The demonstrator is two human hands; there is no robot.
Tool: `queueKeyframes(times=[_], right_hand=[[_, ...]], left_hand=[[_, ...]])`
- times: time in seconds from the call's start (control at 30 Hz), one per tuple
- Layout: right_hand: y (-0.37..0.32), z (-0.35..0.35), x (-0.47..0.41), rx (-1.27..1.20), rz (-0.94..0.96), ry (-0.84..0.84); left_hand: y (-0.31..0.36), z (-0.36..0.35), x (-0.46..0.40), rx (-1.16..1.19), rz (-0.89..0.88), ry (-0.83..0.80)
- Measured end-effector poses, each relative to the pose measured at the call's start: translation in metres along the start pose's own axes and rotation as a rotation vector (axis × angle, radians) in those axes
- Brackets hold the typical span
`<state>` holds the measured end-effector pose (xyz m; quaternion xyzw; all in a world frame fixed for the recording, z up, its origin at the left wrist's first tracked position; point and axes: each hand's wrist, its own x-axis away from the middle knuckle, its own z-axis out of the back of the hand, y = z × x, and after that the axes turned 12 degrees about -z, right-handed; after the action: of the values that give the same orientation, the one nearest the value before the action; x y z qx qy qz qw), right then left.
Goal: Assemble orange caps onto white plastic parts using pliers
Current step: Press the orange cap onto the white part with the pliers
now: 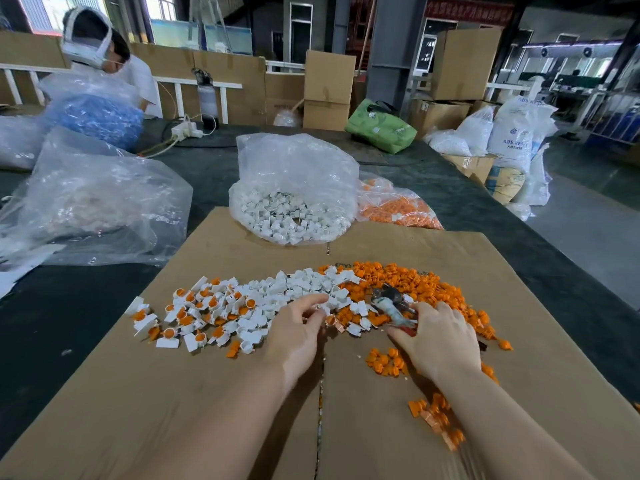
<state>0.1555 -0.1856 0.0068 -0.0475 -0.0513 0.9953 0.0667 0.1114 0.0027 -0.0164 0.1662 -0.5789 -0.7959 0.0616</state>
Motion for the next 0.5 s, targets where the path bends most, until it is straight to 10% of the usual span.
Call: queueKeyframes(times=[0.17, 0.33, 0.5], right_hand=[[-0.006, 0.0, 0.01, 0.131, 0.046, 0.134], [-0.04, -0.014, 0.043, -0.414, 0.458, 0.275], [-0.052, -0.026, 0.052, -0.565, 0.461, 0.259]], left_hand=[[-0.006, 0.001, 0.001, 0.016, -0.017, 0.013], [-0.004, 0.0, 0.003, 0.064, -0.055, 0.001], [0.001, 0.006, 0.008, -0.007, -0.095, -0.043]])
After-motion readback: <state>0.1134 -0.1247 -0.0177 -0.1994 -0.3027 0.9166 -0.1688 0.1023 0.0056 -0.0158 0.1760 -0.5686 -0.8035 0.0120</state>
